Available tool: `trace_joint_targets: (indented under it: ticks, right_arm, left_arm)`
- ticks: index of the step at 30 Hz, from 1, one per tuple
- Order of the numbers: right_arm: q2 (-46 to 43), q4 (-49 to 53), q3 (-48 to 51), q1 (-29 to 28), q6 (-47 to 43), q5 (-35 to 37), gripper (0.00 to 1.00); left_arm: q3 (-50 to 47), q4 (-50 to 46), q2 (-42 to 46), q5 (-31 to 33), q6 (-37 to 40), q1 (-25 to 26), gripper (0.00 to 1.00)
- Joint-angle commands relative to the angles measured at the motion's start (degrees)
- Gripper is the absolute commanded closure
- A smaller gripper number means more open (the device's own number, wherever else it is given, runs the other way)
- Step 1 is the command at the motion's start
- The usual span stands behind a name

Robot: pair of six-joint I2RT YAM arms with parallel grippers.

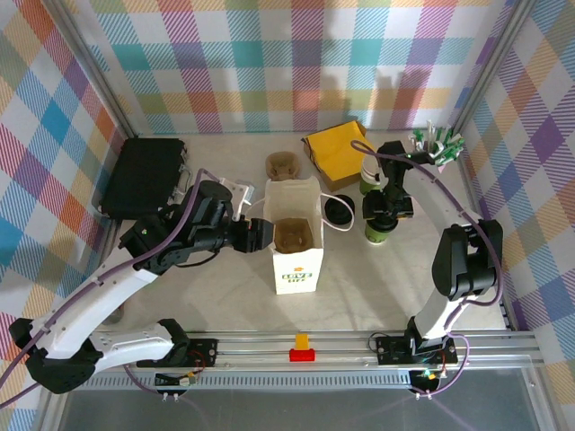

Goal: Pack the takeout coffee

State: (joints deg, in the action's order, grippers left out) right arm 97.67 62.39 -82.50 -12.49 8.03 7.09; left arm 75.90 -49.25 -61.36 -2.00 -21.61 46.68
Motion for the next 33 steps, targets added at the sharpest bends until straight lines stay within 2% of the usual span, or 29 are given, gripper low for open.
trace_joint_targets:
  ticks: [1, 9, 13, 33]
  right_arm:
    - [-0.41, 3.14, 2.48, -0.95, 0.75, -0.83, 0.25]
    - [0.20, 1.42, 4.43, -1.48, 0.27, -0.68, 0.24]
    - [0.46, 1.90, 4.24, -2.17, 0.29, -0.59, 0.27]
    - [-3.68, 13.11, -3.97, -5.70, 4.92, 2.26, 0.30]
  left_arm:
    - [-0.03, -0.27, 1.24, 0.42, -0.71, -0.69, 0.37]
    - [-0.14, -0.26, 1.42, 0.49, -1.07, -0.69, 0.37]
    - [0.08, -0.49, 1.26, 0.65, -1.33, -0.65, 0.37]
    - [1.45, -2.59, 4.32, 2.55, -1.95, -0.69, 0.38]
